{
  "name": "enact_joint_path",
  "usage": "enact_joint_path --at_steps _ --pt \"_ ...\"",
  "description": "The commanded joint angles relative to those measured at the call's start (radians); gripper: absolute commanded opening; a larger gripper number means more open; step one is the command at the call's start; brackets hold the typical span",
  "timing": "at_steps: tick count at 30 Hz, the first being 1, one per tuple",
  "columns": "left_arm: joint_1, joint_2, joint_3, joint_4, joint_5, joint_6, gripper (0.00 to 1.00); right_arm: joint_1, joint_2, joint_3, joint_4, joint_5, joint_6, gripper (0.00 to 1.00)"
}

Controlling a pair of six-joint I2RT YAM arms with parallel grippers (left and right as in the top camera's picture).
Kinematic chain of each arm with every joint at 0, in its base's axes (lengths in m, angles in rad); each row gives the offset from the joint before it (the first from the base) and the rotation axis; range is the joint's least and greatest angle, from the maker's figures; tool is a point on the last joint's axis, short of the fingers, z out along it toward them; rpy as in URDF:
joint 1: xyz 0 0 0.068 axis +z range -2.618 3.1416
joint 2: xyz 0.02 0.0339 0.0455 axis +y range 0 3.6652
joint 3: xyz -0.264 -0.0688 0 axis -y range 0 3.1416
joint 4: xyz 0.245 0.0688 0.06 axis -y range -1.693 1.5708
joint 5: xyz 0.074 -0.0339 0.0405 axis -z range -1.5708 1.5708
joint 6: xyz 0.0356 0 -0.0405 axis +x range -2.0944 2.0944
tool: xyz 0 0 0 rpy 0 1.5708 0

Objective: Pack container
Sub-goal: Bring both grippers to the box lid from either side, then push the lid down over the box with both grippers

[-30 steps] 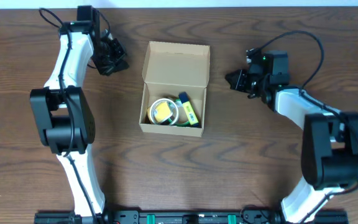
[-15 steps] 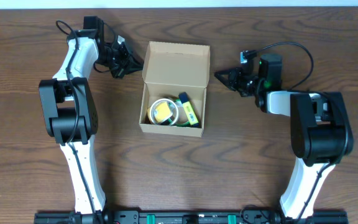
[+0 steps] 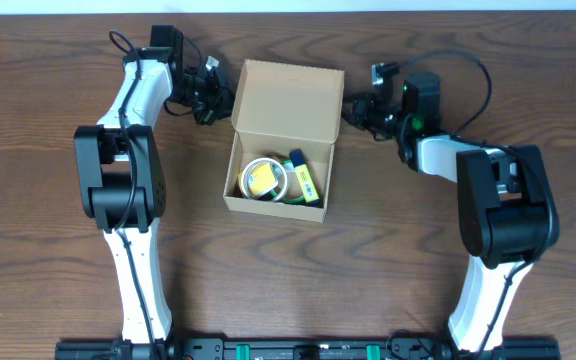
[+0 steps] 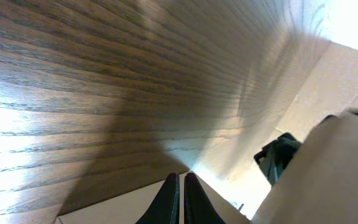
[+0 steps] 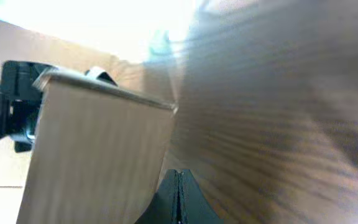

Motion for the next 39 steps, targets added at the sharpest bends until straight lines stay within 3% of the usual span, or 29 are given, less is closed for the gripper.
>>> enact_joint_path --at_steps 1,12,18,25,39 --pt "0.008 0.024 0.01 0.0 0.069 0.036 0.05 0.01 0.011 0.039 0.011 -0.042 -0.005 0.01" --pt "0.01 0.019 0.014 -0.068 0.167 0.189 0.05 0.026 0.003 0.064 0.1 -0.152 -0.03 0.01" --pt "0.016 -0.022 0.019 -0.21 0.127 0.355 0.05 0.037 -0.051 0.064 0.092 -0.156 -0.039 0.01" --pt "0.016 -0.099 0.019 -0.283 0.059 0.443 0.05 0.056 -0.111 0.064 0.077 -0.18 -0.044 0.01" --pt "0.016 -0.169 0.019 -0.5 -0.038 0.648 0.05 0.124 -0.368 0.064 -0.567 -0.143 -0.43 0.01"
